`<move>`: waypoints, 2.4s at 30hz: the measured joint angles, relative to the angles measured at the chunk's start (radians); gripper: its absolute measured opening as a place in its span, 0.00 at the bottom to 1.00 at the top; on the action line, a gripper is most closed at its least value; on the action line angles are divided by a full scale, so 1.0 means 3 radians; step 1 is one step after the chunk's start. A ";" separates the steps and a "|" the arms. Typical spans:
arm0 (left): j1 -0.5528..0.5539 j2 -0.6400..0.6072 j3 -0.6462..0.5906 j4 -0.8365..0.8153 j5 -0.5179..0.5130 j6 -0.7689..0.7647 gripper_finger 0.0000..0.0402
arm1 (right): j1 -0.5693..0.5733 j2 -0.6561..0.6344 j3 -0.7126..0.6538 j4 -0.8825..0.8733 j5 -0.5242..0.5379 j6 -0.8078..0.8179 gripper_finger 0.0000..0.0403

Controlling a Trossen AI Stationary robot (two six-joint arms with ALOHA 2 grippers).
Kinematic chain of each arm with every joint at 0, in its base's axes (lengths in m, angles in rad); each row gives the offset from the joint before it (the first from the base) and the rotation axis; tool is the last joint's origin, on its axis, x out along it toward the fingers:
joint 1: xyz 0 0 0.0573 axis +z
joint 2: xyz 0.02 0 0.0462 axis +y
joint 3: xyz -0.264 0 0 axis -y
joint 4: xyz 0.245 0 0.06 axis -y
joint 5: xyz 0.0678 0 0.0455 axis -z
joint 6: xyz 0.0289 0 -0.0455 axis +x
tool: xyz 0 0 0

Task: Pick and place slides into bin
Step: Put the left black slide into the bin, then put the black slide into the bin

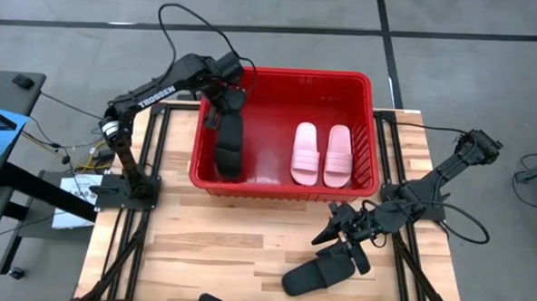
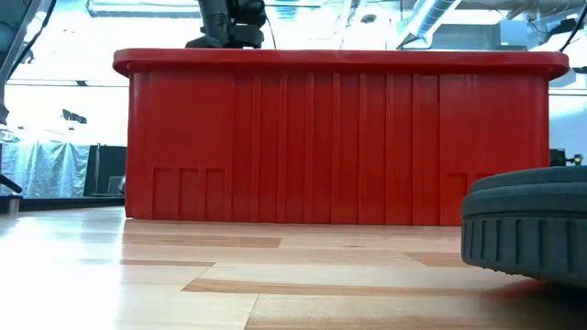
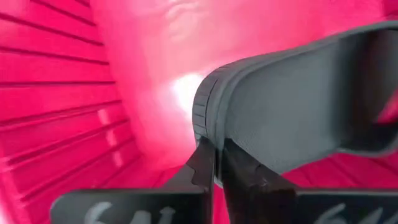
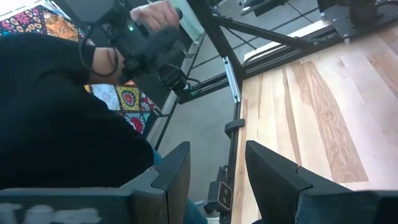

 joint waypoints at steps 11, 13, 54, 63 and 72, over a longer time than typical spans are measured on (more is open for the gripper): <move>0.0039 -0.0003 -0.0603 0.0394 -0.0010 -0.0105 0.00 | 0.0000 0.0000 0.0000 -0.0001 0.0000 0.0000 0.36; 0.0056 -0.0003 -0.0713 0.0500 -0.0016 -0.0139 0.00 | 0.0000 0.0000 0.0000 -0.0001 0.0000 0.0000 0.36; 0.0109 -0.0003 -0.1049 0.0888 -0.0230 -0.0446 0.25 | 0.0000 0.0001 0.0000 0.0000 0.0000 0.0000 0.36; 0.0098 -0.0003 -0.0945 0.0705 -0.0652 -0.0347 0.26 | 0.0000 0.0000 0.0000 -0.0001 0.0000 0.0000 0.36; -0.0010 -0.0081 0.0170 0.0199 -0.0404 -0.0993 0.25 | 0.0000 0.0000 0.0000 0.0000 0.0000 0.0000 0.36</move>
